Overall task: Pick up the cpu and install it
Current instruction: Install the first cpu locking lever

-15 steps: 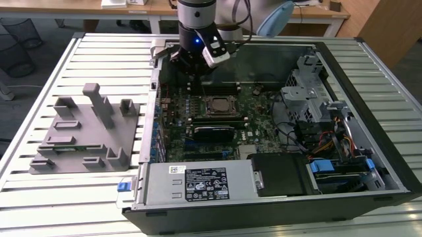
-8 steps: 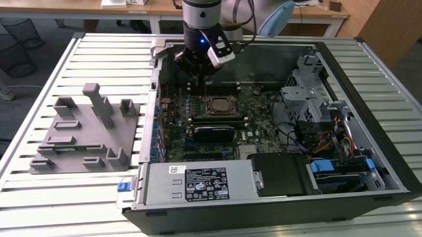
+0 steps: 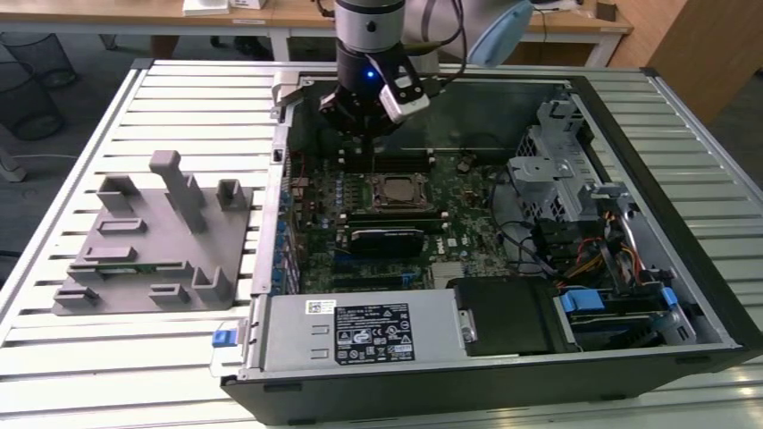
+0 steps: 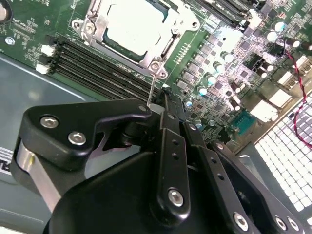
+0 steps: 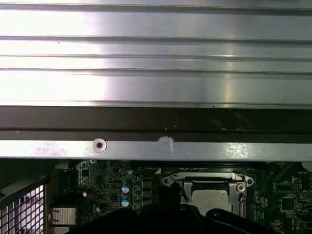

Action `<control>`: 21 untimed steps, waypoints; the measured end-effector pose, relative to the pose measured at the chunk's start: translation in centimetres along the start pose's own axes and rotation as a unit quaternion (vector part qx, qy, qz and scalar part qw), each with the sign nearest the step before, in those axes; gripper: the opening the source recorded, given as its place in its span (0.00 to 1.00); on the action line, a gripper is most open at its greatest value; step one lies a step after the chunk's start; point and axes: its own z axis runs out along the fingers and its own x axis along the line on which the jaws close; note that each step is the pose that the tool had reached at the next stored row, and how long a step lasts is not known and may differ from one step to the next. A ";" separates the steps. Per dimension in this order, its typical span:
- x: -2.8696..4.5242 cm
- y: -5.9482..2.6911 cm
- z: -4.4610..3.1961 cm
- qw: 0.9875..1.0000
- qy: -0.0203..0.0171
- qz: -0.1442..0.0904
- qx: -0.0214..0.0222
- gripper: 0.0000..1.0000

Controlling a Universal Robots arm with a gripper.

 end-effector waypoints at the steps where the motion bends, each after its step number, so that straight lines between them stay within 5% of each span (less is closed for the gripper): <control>1: -0.10 0.00 0.00 1.000 0.000 0.000 0.000 0.11; 10: -1.22 0.00 0.09 1.000 0.000 0.000 0.000 0.11; 11: -1.22 -0.02 0.09 1.000 0.000 0.000 -0.002 0.11; 14: -1.23 -0.13 0.14 1.000 0.000 0.000 -0.026 0.11; 15: -1.25 -0.16 0.18 1.000 0.000 0.000 -0.030 0.11; 21: -1.75 -0.17 0.51 1.000 0.000 0.000 -0.029 0.11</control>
